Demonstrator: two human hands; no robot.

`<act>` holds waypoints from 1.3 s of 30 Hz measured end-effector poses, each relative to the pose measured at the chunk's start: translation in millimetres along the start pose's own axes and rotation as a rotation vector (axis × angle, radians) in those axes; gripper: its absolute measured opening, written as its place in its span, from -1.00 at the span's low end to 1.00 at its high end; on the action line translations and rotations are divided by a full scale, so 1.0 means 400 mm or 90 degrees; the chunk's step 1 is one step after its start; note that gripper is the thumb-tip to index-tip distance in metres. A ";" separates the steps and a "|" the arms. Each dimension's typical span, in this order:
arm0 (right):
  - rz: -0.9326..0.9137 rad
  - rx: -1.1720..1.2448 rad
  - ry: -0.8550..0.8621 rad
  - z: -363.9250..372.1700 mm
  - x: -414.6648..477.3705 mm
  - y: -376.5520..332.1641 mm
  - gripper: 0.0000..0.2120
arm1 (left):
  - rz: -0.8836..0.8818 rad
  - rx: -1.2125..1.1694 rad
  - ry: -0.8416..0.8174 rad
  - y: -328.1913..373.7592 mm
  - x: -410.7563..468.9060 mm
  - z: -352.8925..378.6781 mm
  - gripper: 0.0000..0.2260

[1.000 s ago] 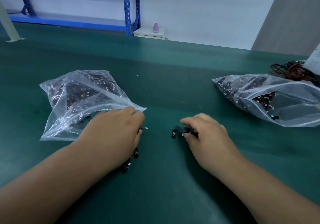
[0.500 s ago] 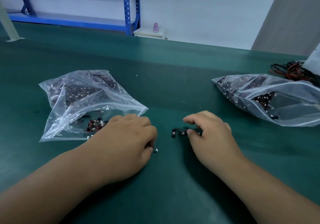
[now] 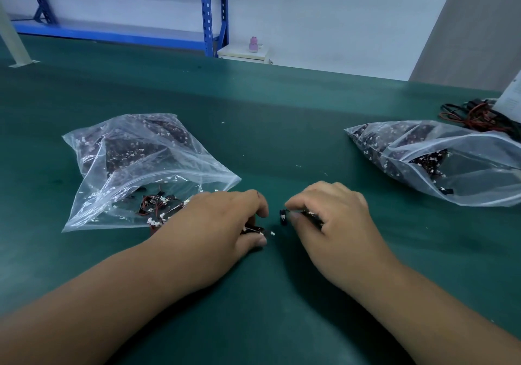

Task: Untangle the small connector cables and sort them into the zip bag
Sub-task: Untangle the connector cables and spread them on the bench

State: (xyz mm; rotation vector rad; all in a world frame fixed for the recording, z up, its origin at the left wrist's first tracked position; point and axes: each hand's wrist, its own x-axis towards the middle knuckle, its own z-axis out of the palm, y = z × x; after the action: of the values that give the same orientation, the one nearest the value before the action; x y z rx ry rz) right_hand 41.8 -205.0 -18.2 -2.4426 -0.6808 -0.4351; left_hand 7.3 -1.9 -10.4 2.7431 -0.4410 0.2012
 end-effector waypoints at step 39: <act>0.178 0.385 0.093 -0.005 -0.003 0.002 -0.76 | 0.026 -0.120 -0.026 -0.007 -0.006 0.003 -0.94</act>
State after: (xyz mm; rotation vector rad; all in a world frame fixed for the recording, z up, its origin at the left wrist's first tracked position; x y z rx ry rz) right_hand 40.8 -207.3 -17.4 -1.8708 -0.3336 -0.2437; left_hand 6.1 0.9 -12.8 2.5586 -0.5014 0.1082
